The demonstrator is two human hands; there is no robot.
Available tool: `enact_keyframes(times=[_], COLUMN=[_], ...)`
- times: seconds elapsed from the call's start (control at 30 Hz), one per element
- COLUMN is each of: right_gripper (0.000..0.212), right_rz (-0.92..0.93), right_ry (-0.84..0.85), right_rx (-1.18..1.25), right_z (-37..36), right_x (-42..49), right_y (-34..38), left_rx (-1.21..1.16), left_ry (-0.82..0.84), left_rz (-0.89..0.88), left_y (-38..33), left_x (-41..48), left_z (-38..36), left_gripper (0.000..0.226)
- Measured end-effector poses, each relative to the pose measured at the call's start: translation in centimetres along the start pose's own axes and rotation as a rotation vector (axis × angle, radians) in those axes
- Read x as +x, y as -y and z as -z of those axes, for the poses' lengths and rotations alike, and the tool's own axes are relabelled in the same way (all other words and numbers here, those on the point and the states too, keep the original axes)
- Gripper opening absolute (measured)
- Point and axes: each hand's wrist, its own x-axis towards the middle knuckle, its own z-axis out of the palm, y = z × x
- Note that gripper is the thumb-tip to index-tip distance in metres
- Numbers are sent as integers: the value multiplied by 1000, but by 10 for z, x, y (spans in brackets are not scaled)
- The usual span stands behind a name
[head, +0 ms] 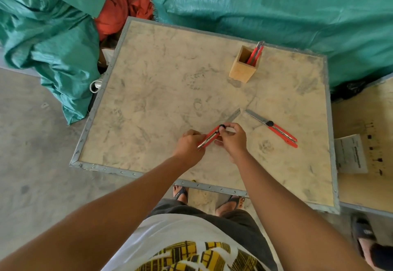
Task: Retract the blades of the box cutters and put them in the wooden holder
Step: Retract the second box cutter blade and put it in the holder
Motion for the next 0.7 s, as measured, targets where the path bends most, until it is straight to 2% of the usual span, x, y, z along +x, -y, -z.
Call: enact_keyframes(times=[0.23,0.37,0.5,0.7], right_gripper=[16,16,22,19], right_rz=[166,268,346,432], right_ry=[29,58,126,263], right_rx=[-21,-47,-34,-87], right_z=[50,91,125,166], right_x=[0,3,5,6], right_y=[53,92,124,148], left_rx=[-166,-379,-585,-701], left_ry=[-42,14,3,-74], left_rz=[-40,-35,-60,-37], left_y=[-49,-85,-122,-164], left_x=[2,4,7,9], left_z=[15,22,26,16], left_gripper=[51,51,49,46])
